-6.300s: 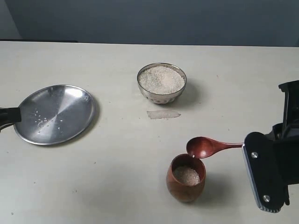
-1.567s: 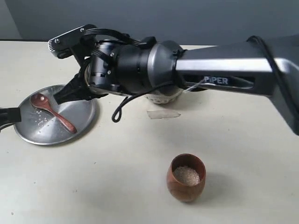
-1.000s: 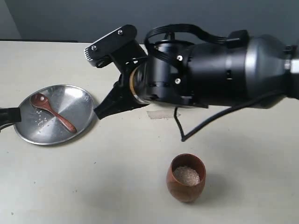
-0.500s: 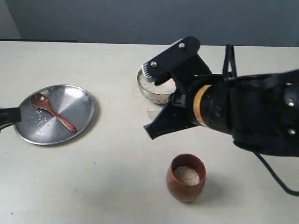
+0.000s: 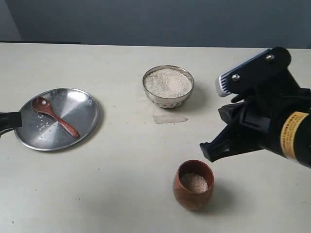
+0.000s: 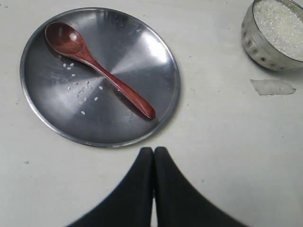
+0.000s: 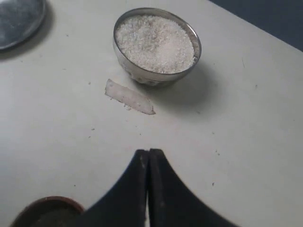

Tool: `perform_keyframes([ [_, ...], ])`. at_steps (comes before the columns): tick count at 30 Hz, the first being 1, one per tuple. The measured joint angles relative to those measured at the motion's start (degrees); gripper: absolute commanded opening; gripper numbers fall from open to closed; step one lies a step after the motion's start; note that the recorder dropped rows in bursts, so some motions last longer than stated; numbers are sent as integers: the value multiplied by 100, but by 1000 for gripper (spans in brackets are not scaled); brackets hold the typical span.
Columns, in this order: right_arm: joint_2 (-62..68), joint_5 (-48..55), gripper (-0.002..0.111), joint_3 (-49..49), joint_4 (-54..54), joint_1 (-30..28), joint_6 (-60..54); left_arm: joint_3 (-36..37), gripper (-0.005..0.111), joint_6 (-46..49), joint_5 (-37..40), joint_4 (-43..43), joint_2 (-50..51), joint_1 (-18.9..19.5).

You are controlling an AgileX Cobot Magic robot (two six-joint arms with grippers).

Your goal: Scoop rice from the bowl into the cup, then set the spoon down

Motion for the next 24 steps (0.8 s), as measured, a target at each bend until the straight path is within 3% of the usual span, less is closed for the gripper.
perform_keyframes([
  [15, -2102, 802, 0, 558, 572, 0, 46, 0, 0, 12, 0, 0, 0, 0],
  [19, -2316, 1540, 0, 570, 738, 0, 46, 0, 0, 12, 0, 0, 0, 0],
  [24, -2339, 1569, 0, 570, 781, 0, 46, 0, 0, 12, 0, 0, 0, 0],
])
